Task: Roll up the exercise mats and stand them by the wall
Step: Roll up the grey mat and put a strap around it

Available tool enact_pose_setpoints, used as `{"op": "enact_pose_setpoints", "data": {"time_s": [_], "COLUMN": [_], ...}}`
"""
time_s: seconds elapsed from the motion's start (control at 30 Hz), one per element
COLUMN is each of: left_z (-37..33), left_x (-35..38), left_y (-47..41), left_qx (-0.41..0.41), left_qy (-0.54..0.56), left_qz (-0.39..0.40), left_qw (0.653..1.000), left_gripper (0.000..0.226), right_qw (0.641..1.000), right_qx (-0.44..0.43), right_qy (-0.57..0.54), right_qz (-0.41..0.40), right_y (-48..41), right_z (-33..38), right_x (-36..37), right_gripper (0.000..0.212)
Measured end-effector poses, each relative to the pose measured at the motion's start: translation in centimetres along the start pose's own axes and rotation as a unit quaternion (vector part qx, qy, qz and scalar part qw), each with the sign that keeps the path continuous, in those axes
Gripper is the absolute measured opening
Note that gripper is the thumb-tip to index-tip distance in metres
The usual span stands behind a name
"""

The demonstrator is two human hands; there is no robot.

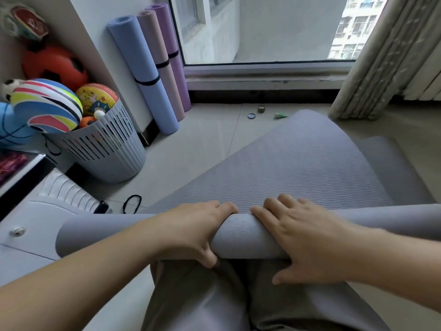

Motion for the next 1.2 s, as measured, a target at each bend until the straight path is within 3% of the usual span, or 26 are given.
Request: {"op": "enact_pose_setpoints", "data": {"time_s": [0.13, 0.2, 0.27, 0.37, 0.43, 0.57, 0.7, 0.87, 1.0, 1.1, 1.2], "left_z": [0.4, -0.4, -1.2, -2.0, -1.4, 0.0, 0.6, 0.0, -1.0, -1.8, -2.2], "left_x": [-0.9, -1.2, -0.5, -0.3, -0.9, -2.0, -3.0, -4.8, -9.0, -9.3, -7.2], "left_y": [-0.4, -0.3, -0.2, -0.5, -1.4, -2.6, -3.0, -2.4, -0.9, 0.7, 1.4], "left_qx": [-0.026, -0.03, -0.028, -0.036, -0.038, -0.021, -0.005, -0.031, -0.044, -0.055, -0.058], "left_qy": [0.012, -0.079, -0.206, -0.25, -0.237, -0.103, -0.005, -0.158, -0.234, -0.237, -0.175], "left_qz": [0.014, -0.046, -0.13, -0.195, -0.175, -0.114, -0.047, -0.161, -0.245, -0.263, -0.209], "left_qw": [0.999, 0.995, 0.969, 0.948, 0.955, 0.988, 0.999, 0.974, 0.94, 0.934, 0.961], "left_gripper": [0.071, 0.078, 0.093, 0.104, 0.093, 0.085, 0.077, 0.07, 0.065, 0.065, 0.065], "right_qw": [0.998, 0.992, 0.984, 0.967, 0.975, 0.995, 0.984, 0.97, 0.943, 0.949, 0.979], "right_qx": [0.046, 0.051, 0.041, 0.035, 0.043, 0.064, 0.09, 0.097, 0.092, 0.045, 0.005], "right_qy": [-0.041, -0.104, -0.171, -0.24, -0.212, -0.029, -0.082, -0.121, -0.099, -0.081, -0.073], "right_qz": [-0.034, -0.043, -0.013, 0.072, 0.057, -0.065, -0.127, -0.187, -0.303, -0.302, -0.189], "right_y": [-0.9, -1.3, -2.2, -3.5, -3.6, -2.6, -3.2, -3.4, -3.8, -3.7, -3.1], "right_z": [-0.2, -1.3, -2.5, -3.7, -4.1, -2.0, -2.0, -3.8, -5.3, -5.1, -4.0], "right_x": [0.8, 0.7, 0.7, 0.7, 0.5, -0.1, -0.6, -0.8, -4.2, -5.8, -5.4], "right_gripper": [0.081, 0.076, 0.073, 0.072, 0.077, 0.086, 0.063, 0.059, 0.057, 0.057, 0.06]}}
Point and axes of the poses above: each hand's wrist, its own y-axis away from the middle knuckle, its own x-axis out of the palm, z = x × y, the point moved 6 cm from there along -y, towards the middle knuckle, and after that the axes turned 1 degree about -y, right-handed, at the moved point
